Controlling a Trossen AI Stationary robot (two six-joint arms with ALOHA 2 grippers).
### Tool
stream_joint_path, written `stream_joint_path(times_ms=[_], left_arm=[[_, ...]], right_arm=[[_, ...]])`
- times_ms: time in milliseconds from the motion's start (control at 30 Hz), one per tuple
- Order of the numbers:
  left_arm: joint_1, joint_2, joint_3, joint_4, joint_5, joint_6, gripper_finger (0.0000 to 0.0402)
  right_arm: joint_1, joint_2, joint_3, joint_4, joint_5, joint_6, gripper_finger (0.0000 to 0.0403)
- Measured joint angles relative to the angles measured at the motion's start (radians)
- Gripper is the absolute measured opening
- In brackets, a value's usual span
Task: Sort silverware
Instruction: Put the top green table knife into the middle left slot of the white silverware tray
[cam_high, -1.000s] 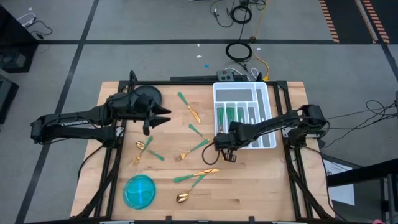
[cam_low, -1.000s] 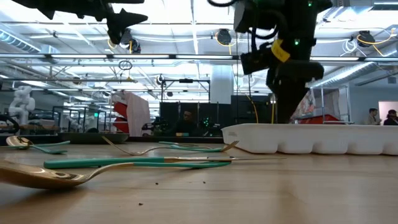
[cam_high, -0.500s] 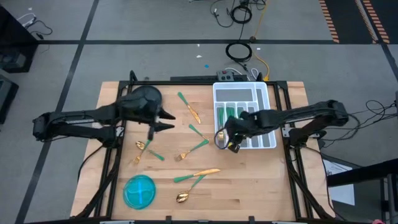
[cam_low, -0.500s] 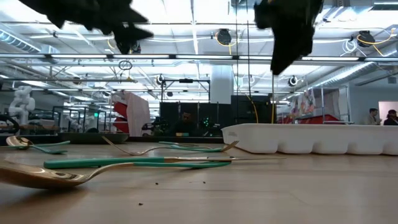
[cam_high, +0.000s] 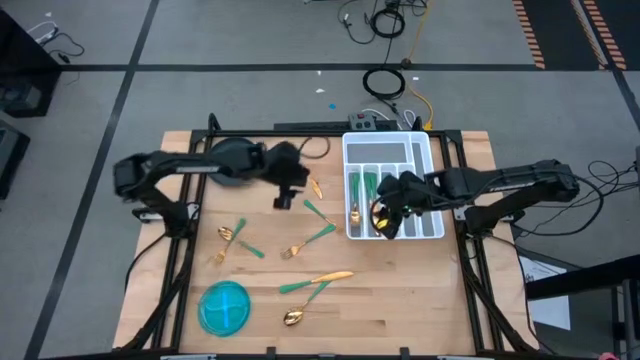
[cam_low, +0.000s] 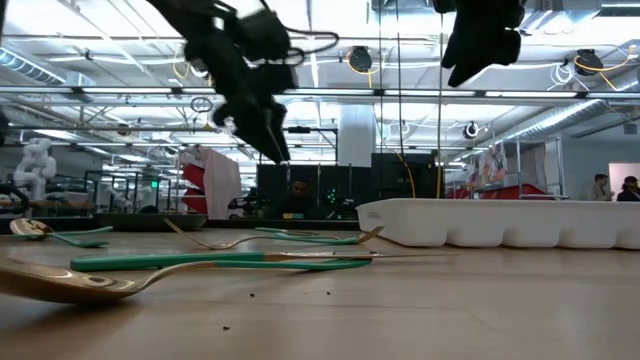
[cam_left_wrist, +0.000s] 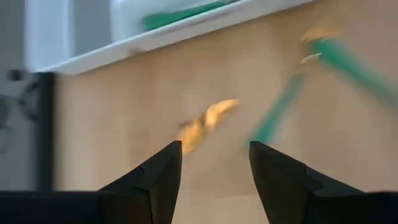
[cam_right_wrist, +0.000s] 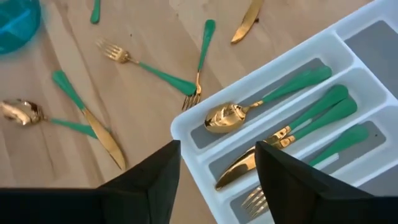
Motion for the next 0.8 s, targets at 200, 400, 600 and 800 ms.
stream_joint_path(times_ms=[200, 400, 600, 800], left_arm=[[0.154, 0.135, 0.164, -0.081, -0.036, 0.207, 0.0197], [0.297, 0.225, 0.272, -0.224, 0.110, 0.250, 0.0197], [0.323, 0.296, 0.314, -0.251, 0.189, 0.376, 0.0197], [0.301, 0.418, 0.366, -0.323, 0.156, 0.483, 0.0197]], right_arm=[[0.034, 0.001, 0.000, -0.009, -0.006, -0.035, 0.0201], [0.078, 0.001, 0.000, -0.010, -0.009, -0.018, 0.0201], [0.111, 0.001, 0.000, -0.010, -0.010, -0.002, 0.0201], [0.133, 0.001, 0.000, -0.009, -0.009, 0.018, 0.0201]])
